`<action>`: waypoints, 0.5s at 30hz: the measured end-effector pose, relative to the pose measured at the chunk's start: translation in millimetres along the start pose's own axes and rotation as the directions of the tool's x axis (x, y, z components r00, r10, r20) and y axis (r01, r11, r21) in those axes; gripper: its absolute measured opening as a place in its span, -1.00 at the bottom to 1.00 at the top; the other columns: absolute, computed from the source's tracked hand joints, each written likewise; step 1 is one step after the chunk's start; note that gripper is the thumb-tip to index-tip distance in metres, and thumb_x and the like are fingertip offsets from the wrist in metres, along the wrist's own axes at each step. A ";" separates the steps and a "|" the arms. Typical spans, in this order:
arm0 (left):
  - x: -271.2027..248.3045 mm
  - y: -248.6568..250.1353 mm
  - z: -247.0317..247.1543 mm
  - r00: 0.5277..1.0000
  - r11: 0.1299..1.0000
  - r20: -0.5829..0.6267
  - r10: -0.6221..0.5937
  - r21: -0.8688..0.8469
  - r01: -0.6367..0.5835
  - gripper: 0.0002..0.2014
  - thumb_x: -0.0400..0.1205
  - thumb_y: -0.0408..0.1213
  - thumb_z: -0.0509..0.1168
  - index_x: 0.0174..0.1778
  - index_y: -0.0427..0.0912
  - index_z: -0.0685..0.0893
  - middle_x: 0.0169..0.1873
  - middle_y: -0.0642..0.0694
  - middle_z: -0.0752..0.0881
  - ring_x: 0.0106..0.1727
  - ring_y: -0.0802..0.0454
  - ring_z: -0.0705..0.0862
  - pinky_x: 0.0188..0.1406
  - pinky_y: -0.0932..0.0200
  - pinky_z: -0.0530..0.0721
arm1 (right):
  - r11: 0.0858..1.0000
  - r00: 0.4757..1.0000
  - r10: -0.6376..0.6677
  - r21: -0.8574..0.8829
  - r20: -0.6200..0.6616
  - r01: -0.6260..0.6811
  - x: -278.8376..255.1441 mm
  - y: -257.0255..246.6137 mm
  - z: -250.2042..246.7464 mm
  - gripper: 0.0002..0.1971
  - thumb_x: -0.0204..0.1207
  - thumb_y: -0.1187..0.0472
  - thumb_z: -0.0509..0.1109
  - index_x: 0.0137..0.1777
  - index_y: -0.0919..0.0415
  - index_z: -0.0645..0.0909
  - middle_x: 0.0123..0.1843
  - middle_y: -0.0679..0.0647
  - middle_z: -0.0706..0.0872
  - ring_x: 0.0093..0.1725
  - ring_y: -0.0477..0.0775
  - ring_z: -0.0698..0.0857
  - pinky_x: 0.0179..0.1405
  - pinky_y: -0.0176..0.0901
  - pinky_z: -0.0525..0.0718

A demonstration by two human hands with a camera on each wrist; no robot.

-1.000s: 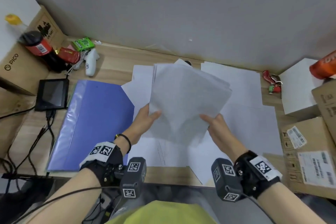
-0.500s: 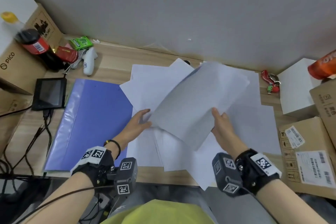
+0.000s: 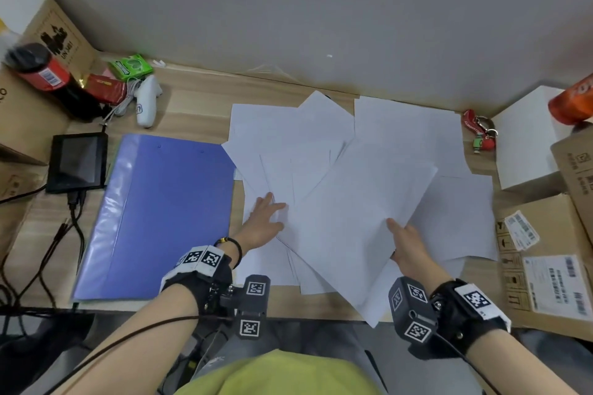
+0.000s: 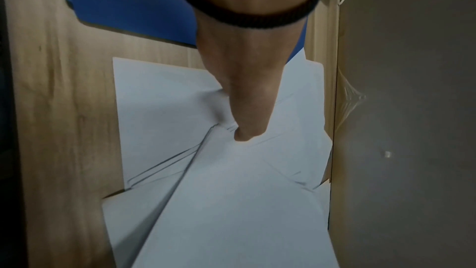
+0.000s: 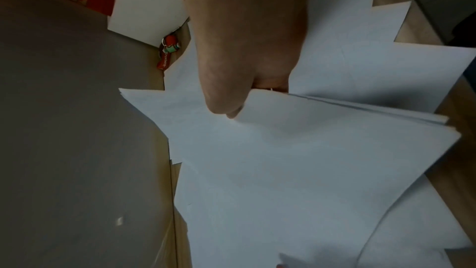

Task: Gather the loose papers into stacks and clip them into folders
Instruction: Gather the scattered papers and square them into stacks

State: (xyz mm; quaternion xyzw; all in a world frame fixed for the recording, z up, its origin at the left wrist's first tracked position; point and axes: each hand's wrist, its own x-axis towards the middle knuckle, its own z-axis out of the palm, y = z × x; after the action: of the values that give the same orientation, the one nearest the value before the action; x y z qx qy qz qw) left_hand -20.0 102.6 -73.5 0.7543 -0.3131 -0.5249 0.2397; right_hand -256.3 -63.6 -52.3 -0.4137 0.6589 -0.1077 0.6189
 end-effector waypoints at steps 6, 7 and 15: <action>7.2 -7.1 -22.4 0.886 0.955 -0.412 -0.212 -0.278 0.099 -0.57 0.62 -0.40 0.26 0.42 -0.08 0.51 0.41 -0.13 0.48 0.47 -0.12 0.42 0.46 -0.02 0.44 | 0.999 0.999 0.033 -0.001 0.005 -0.033 15.6 4.1 0.1 -0.66 0.71 0.23 0.15 0.46 0.22 0.44 0.24 0.18 0.65 0.20 0.26 0.64 0.06 0.05 0.59; 8.1 -9.1 -24.9 0.862 0.944 -0.440 -0.250 -0.308 0.116 -0.69 0.61 -0.39 0.26 0.25 -0.02 0.56 0.21 -0.06 0.55 0.33 -0.11 0.48 0.32 0.02 0.52 | 0.999 0.999 0.036 -0.002 0.006 -0.036 17.9 4.7 1.0 -0.67 0.71 0.24 0.15 0.45 0.22 0.45 0.22 0.18 0.65 0.18 0.25 0.64 0.08 0.07 0.58; 15.3 -8.5 -21.6 0.880 0.783 -0.306 -0.363 -0.612 0.110 -0.48 0.58 -0.47 0.35 0.44 -0.17 0.39 0.20 -0.13 0.52 0.20 -0.08 0.55 0.28 -0.03 0.56 | 0.989 0.987 0.145 -0.038 0.071 -0.143 27.5 17.1 6.9 -0.68 0.70 0.24 0.17 0.41 0.25 0.47 0.20 0.23 0.67 0.14 0.27 0.66 -0.05 0.01 0.63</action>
State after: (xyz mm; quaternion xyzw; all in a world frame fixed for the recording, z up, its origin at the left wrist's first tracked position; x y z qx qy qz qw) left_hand 6.1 98.1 -82.0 0.7715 0.0176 -0.4520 0.4474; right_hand -254.1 -68.8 -84.9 -0.3789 0.6656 -0.0368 0.6419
